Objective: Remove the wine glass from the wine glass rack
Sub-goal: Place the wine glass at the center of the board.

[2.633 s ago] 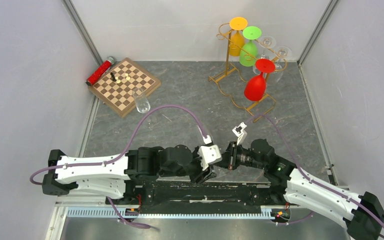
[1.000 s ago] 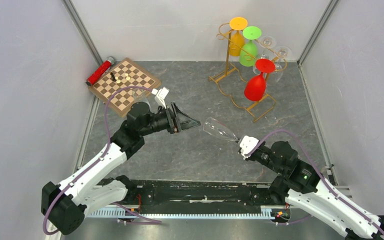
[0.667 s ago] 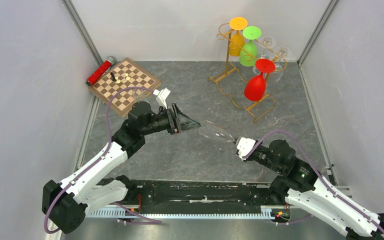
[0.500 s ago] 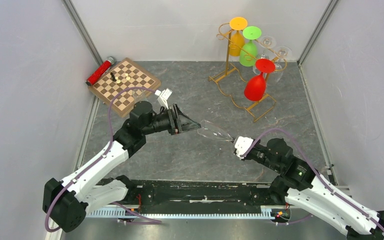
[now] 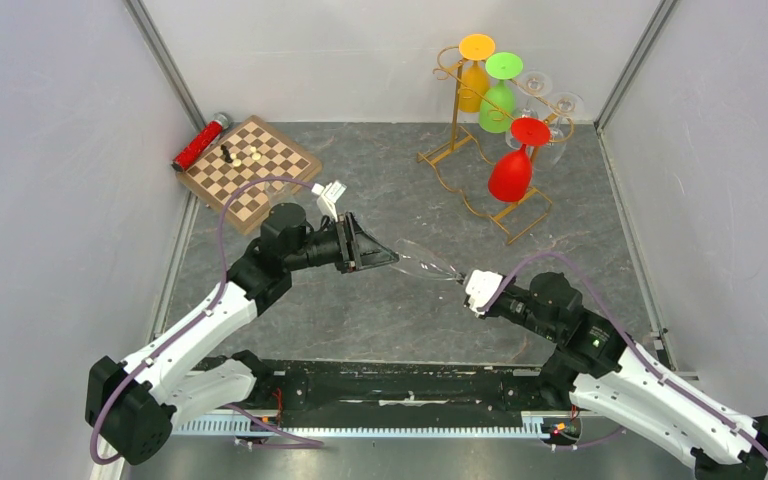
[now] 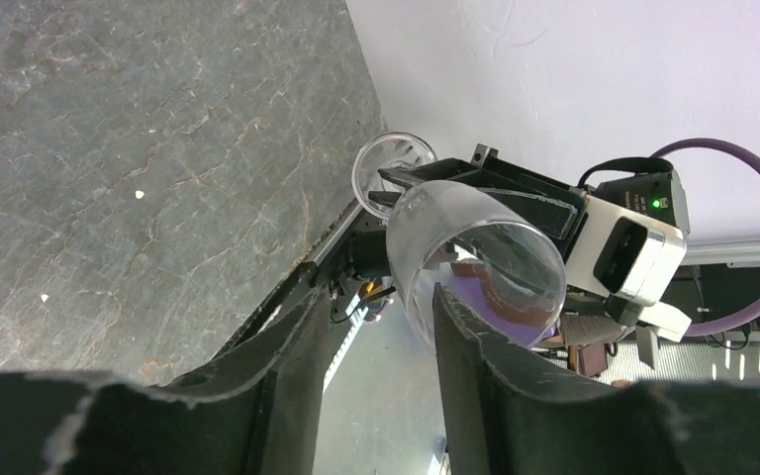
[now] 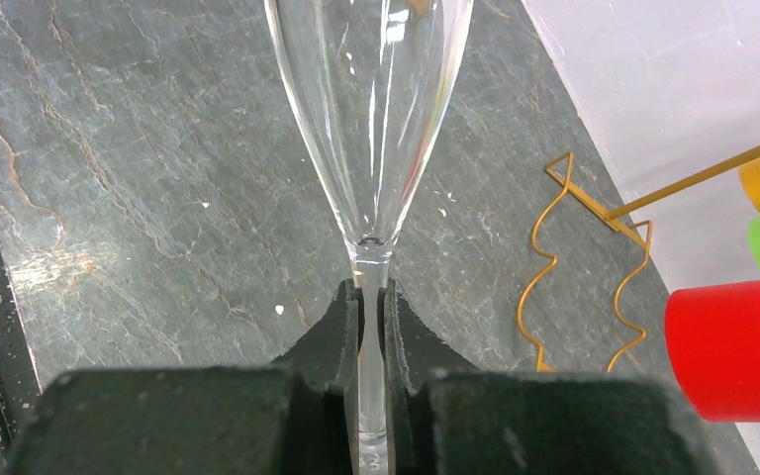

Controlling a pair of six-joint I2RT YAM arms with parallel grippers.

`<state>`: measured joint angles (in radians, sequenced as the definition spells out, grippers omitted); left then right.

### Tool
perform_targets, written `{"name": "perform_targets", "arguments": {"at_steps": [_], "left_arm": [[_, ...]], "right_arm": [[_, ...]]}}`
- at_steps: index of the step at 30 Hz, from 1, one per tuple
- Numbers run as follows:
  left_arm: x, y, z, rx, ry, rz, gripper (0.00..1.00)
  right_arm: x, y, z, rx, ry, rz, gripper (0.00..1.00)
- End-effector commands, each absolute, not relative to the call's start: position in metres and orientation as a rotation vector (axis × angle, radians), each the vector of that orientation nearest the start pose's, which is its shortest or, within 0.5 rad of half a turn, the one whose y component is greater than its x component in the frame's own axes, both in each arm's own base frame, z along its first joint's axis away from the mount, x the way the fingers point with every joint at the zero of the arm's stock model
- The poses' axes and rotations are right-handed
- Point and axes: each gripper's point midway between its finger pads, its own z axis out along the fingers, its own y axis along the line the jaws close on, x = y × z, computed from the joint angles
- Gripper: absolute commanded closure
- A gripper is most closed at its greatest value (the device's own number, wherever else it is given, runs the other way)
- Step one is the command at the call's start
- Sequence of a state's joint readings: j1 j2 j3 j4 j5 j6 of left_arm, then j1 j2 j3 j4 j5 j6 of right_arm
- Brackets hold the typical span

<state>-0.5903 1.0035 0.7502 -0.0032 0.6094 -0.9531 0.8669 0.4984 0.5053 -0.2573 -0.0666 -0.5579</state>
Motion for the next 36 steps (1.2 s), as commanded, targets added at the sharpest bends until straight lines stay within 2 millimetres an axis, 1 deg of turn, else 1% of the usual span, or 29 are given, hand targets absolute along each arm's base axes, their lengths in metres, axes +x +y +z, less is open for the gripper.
{"name": "perform_targets", "arguments": {"at_steps": [1, 3, 11, 13, 17, 18, 20, 24, 25, 32, 36], "left_arm": [[0.185, -0.281, 0.257, 0.137, 2.134, -1.588, 0.55], [0.184, -0.282, 0.257, 0.141, 2.135, -1.589, 0.62], [0.181, -0.282, 0.255, 0.161, 2.144, -1.598, 0.78], [0.180, -0.282, 0.254, 0.167, 2.149, -1.600, 0.86], [0.178, -0.282, 0.251, 0.184, 2.160, -1.601, 0.91], [0.178, -0.282, 0.251, 0.187, 2.161, -1.602, 0.97], [0.176, -0.282, 0.250, 0.200, 2.163, -1.602, 0.98], [0.175, -0.280, 0.250, 0.221, 2.162, -1.580, 0.98], [0.175, -0.279, 0.250, 0.221, 2.164, -1.568, 0.98], [0.179, -0.274, 0.250, 0.203, 2.174, -1.507, 0.98], [0.183, -0.270, 0.252, 0.186, 2.169, -1.456, 0.98]], "right_arm": [[0.182, 0.208, 0.254, -1.139, 1.235, 0.326, 1.00], [0.182, 0.209, 0.254, -1.139, 1.235, 0.329, 1.00], [0.182, 0.213, 0.259, -1.132, 1.224, 0.338, 1.00], [0.183, 0.214, 0.260, -1.135, 1.224, 0.335, 1.00], [0.184, 0.216, 0.262, -1.133, 1.226, 0.329, 1.00], [0.184, 0.217, 0.263, -1.132, 1.221, 0.329, 1.00], [0.185, 0.217, 0.266, -1.125, 1.218, 0.327, 0.99], [0.185, 0.217, 0.270, -1.108, 1.214, 0.331, 0.85], [0.185, 0.218, 0.271, -1.104, 1.215, 0.335, 0.80], [0.182, 0.216, 0.277, -1.091, 1.210, 0.353, 0.61], [0.175, 0.213, 0.283, -1.084, 1.198, 0.377, 0.51]]}}
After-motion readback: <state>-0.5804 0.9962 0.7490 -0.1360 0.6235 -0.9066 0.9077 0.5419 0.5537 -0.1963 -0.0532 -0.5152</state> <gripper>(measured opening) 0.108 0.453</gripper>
